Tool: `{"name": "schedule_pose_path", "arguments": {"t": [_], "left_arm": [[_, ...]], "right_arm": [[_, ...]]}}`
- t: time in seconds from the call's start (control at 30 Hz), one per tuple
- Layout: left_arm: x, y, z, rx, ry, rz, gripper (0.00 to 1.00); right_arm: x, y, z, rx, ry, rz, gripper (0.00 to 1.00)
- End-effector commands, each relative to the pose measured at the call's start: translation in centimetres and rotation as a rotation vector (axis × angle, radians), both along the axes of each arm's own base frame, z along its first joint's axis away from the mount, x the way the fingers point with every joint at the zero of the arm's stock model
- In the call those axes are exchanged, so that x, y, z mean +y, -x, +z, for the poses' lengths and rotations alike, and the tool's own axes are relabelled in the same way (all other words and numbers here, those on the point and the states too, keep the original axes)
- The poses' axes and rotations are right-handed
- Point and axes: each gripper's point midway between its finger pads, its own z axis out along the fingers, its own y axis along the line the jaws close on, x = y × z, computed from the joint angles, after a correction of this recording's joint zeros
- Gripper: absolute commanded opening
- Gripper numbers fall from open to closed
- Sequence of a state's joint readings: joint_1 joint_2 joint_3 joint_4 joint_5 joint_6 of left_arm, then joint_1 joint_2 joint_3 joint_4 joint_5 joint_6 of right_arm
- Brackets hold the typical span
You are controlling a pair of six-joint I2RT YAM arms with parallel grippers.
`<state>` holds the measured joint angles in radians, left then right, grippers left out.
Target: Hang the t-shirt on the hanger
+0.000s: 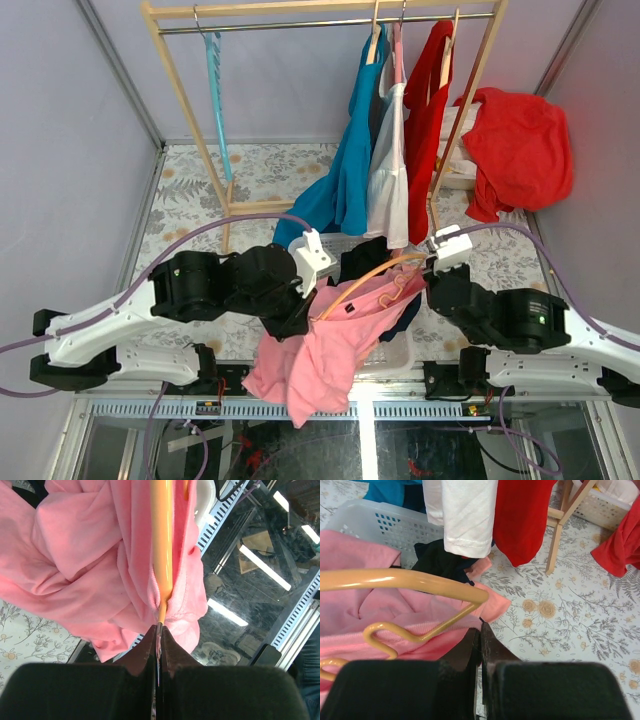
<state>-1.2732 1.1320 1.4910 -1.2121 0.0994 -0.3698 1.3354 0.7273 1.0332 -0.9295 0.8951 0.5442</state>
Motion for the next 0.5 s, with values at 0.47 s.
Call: {"name": "schedule_pose_path", "arguments": {"t": [0.47], "left_arm": [[0.3,1.9,-3.2,0.063,-0.096,-0.038,0.0]], "right_arm": [[-0.5,-2.6,1.1,-0.068,0.046,-0.099,0.0]]}}
